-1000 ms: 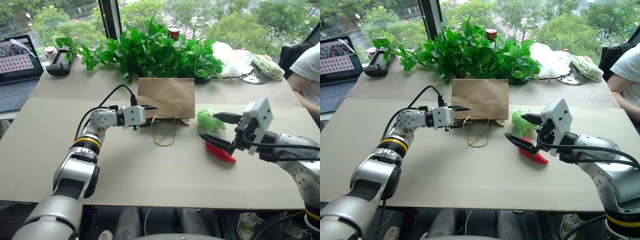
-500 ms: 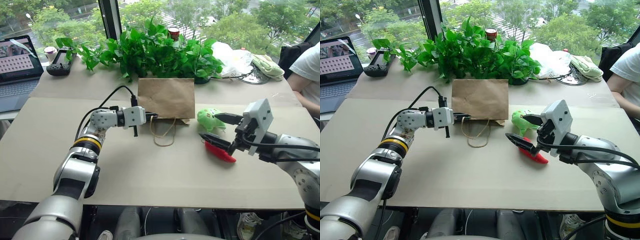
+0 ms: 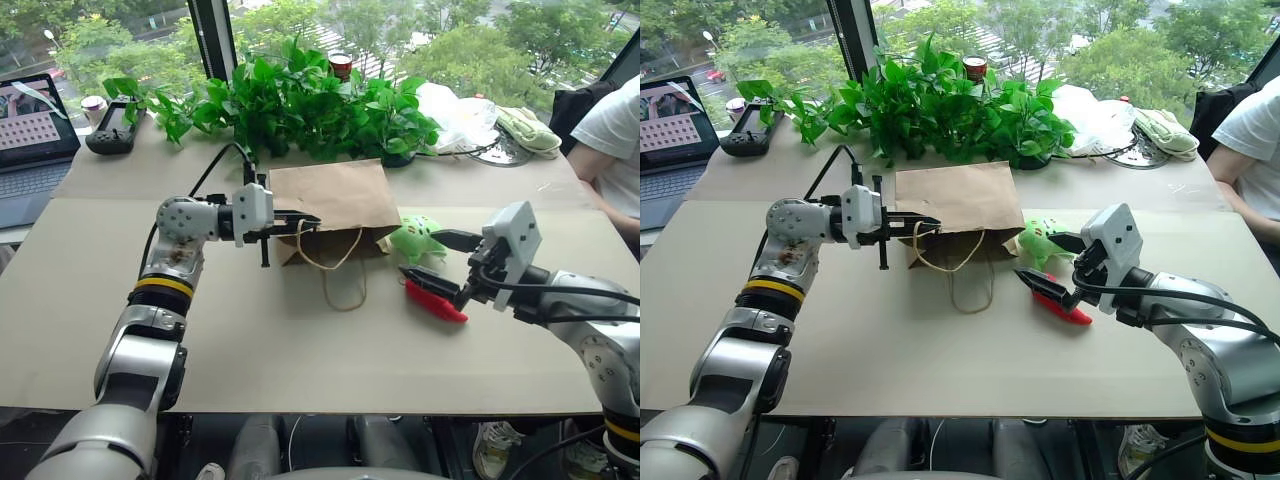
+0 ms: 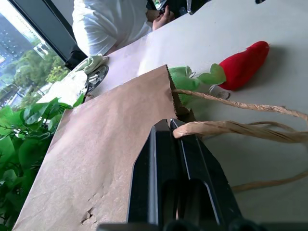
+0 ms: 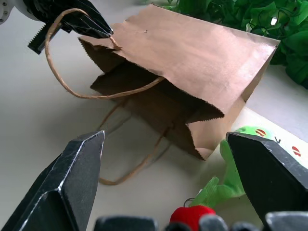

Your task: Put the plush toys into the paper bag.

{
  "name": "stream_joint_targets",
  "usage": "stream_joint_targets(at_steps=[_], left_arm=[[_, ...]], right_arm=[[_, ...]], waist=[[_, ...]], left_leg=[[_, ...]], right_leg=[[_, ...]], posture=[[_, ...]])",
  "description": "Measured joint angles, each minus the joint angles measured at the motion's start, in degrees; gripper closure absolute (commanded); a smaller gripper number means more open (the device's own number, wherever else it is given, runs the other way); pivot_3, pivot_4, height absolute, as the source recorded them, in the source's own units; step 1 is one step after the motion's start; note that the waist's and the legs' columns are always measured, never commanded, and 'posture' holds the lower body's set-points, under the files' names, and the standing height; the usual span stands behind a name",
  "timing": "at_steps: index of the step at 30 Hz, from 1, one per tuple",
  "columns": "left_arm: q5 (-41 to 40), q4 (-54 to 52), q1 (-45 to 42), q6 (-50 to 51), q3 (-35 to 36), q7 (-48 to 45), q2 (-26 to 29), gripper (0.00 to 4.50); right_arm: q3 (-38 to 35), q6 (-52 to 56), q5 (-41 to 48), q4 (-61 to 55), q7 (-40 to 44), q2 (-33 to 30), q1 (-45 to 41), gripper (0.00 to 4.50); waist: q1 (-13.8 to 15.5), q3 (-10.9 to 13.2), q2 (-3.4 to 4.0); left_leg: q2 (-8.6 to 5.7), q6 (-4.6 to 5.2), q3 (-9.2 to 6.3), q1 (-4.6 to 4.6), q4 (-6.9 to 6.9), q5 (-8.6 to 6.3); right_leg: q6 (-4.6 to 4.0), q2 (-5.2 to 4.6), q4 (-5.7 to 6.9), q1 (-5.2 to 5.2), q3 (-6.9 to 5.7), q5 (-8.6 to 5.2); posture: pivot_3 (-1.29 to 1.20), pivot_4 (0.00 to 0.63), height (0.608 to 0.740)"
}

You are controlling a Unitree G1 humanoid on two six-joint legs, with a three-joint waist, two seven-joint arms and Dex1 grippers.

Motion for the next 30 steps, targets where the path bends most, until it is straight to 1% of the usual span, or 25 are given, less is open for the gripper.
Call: stream_joint_targets(at_steps=[3, 5, 9, 11, 12, 13, 17, 20, 22, 23, 26, 30], left_arm=[[-2.4, -7.0, 1.9, 7.7, 1.4, 0.7, 2.5, 4.47], [-4.2, -10.1, 2.4, 12.3, 2.9, 2.4, 3.1, 4.47], [-4.6, -13.6, 3.5, 17.0, 3.9, 4.4, 3.6, 4.47], [-4.6, -14.8, 4.2, 18.5, 4.0, 5.1, 3.6, 4.5], [-4.6, -15.3, 4.4, 18.9, 4.0, 5.3, 3.5, 4.5], [-4.7, -15.9, 4.7, 19.3, 4.0, 5.5, 3.4, 4.5], [-4.7, -16.9, 5.1, 20.8, 4.0, 6.3, 3.1, 4.5], [-4.8, -17.4, 5.1, 21.5, 4.0, 6.9, 2.2, 4.5], [-5.3, -18.1, 5.1, 22.2, 3.9, 7.0, 1.8, 4.5], [-5.5, -18.2, 5.0, 22.5, 4.0, 7.1, 1.7, 4.5], [-5.8, -18.7, 4.9, 23.2, 3.9, 7.1, 1.3, 4.5], [-5.8, -19.0, 4.8, 23.6, 3.9, 7.2, 1.3, 4.5]], right_arm=[[0.7, 0.0, -0.2, 0.1, 0.0, 0.5, -0.1, 0.0], [1.3, 0.0, -0.4, 0.1, -0.1, 1.1, -0.1, 0.0], [3.1, 0.0, -0.6, 0.1, -1.2, 3.0, -1.3, 0.0], [4.6, 0.0, -1.2, 0.1, -2.0, 4.3, -2.2, 0.55], [5.2, 0.0, -1.6, 0.1, -2.5, 4.7, -2.6, 0.67], [5.6, 0.0, -1.8, 0.1, -3.1, 5.2, -2.7, 0.95], [7.6, 0.2, -1.8, -0.3, -4.7, 8.1, -2.9, 2.32], [11.5, 1.0, -1.7, -1.5, -6.3, 11.6, -3.9, 3.4], [14.6, 1.7, -3.1, -0.8, -8.5, 14.2, -5.7, 4.15], [15.7, 1.9, -4.5, 0.6, -10.2, 16.0, -6.8, 4.44], [18.6, 1.6, -11.0, 8.2, -17.1, 21.3, -10.3, 4.44], [19.4, -0.4, -17.6, 17.2, -23.9, 27.0, -12.0, 4.44]], waist=[[0.0, 0.0, 0.0], [0.0, 0.0, 0.01], [0.0, 0.0, 0.01], [0.0, 0.0, 0.02], [0.0, 0.0, 0.02], [0.0, 0.0, 0.02], [0.0, 0.0, 0.02], [-0.1, 0.0, 0.02], [-0.1, 0.0, 0.02], [-0.1, 0.0, 0.02], [-0.1, 0.0, 0.03], [0.0, 0.0, 0.04]], left_leg=[[0.0, 0.0, -0.01, 0.04, 0.02, 0.0], [-0.02, 0.0, -0.01, 0.05, 0.05, 0.01], [-0.03, 0.0, 0.0, 0.06, 0.06, 0.01], [-0.04, 0.0, 0.01, 0.05, 0.05, 0.01], [-0.03, 0.0, 0.01, 0.05, 0.05, 0.01], [-0.03, 0.0, 0.01, 0.05, 0.05, 0.01], [-0.02, 0.0, 0.02, 0.05, 0.05, 0.01], [-0.01, 0.0, 0.02, 0.05, 0.05, 0.01], [-0.01, 0.0, 0.03, 0.05, 0.05, 0.01], [0.0, 0.0, 0.03, 0.07, 0.06, 0.01], [-0.02, -0.04, 0.05, 0.06, 0.05, 0.04], [-0.03, -0.05, 0.07, 0.0, 0.04, 0.04]], right_leg=[[0.01, 0.0, 0.01, 0.03, 0.02, 0.0], [0.02, -0.01, 0.02, 0.06, 0.03, -0.01], [0.02, -0.01, 0.01, 0.07, 0.05, -0.01], [0.02, -0.01, 0.01, 0.05, 0.06, -0.01], [0.02, 0.0, 0.01, 0.05, 0.06, -0.01], [0.02, 0.0, 0.01, 0.05, 0.06, -0.01], [0.02, 0.0, 0.01, 0.05, 0.06, -0.01], [0.01, 0.03, 0.02, 0.03, 0.09, -0.01], [0.01, 0.04, 0.04, 0.02, 0.12, -0.01], [0.01, 0.05, 0.05, 0.03, 0.12, -0.01], [0.01, 0.05, 0.07, 0.01, 0.14, -0.01], [0.01, 0.04, 0.06, -0.03, 0.15, -0.01]], posture=[[0.0, 0.15, 0.74], [0.0, 0.15, 0.74], [0.0, 0.15, 0.74], [0.0, 0.15, 0.74], [0.0, 0.15, 0.74], [0.0, 0.15, 0.74], [0.0, 0.15, 0.74], [0.0, 0.15, 0.74], [0.0, 0.15, 0.74], [0.0, 0.15, 0.74], [0.0, 0.15, 0.74], [0.0, 0.15, 0.74]])
